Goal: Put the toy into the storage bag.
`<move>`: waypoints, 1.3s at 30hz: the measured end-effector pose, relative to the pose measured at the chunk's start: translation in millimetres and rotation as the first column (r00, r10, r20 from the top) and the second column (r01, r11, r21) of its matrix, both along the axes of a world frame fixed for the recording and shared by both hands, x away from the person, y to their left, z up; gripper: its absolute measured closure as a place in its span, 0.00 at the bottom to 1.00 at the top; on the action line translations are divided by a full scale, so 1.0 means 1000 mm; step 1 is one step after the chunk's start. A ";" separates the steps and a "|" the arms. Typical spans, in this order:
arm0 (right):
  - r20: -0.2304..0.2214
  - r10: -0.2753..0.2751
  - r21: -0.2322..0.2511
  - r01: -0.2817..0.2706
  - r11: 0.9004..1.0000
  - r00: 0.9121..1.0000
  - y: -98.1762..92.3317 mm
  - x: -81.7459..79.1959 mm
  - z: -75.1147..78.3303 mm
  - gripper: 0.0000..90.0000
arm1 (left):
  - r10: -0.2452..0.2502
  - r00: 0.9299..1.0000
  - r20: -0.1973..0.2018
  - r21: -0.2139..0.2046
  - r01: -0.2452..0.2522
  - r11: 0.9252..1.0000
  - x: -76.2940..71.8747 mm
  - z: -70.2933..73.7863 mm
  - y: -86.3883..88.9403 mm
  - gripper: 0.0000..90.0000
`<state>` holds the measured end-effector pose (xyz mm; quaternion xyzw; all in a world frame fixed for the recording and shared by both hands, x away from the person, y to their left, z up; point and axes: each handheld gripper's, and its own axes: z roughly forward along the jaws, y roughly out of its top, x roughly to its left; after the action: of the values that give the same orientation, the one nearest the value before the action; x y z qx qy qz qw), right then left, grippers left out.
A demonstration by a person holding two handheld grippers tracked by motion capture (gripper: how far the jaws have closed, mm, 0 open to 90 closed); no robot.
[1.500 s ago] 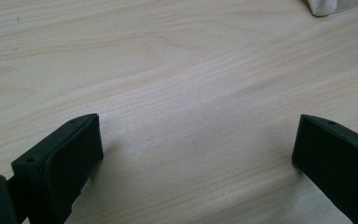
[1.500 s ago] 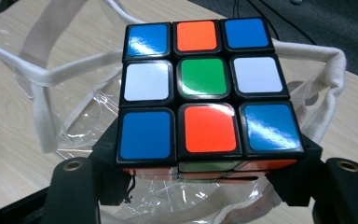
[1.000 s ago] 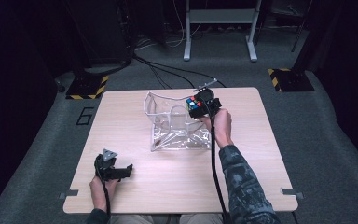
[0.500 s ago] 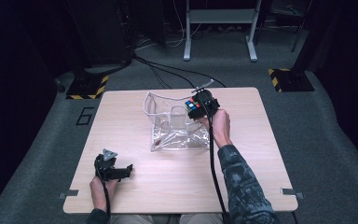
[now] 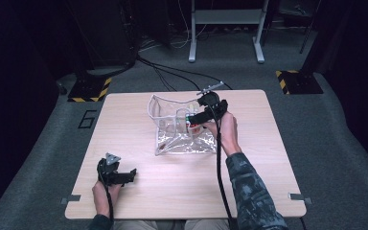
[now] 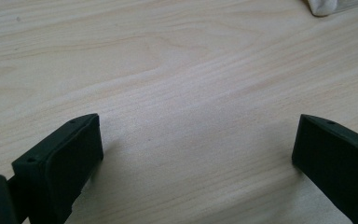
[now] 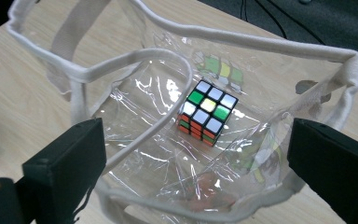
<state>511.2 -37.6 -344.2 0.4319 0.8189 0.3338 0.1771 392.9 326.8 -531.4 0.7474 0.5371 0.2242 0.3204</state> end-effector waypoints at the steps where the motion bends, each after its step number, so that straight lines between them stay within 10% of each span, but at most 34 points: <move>1: 0.002 0.003 0.002 -0.003 1.000 1.000 -0.001 -0.003 0.001 0.03 | 0.001 1.000 0.000 0.001 -0.001 1.000 0.000 0.000 0.000 0.02; 16: 0.070 0.020 0.035 -0.023 0.999 0.997 -0.015 -0.047 0.008 0.03 | -0.004 1.000 0.002 0.009 0.004 1.000 0.000 0.000 0.000 0.02; 39: 0.054 -0.034 0.019 0.033 0.999 0.998 -0.051 -0.082 -0.045 0.04 | -0.003 1.000 0.001 0.005 0.003 1.000 0.000 0.000 0.000 0.02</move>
<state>429.2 -88.9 -389.3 0.4379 0.8035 0.3497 0.2009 393.0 327.1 -531.2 0.7489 0.5353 0.2256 0.3190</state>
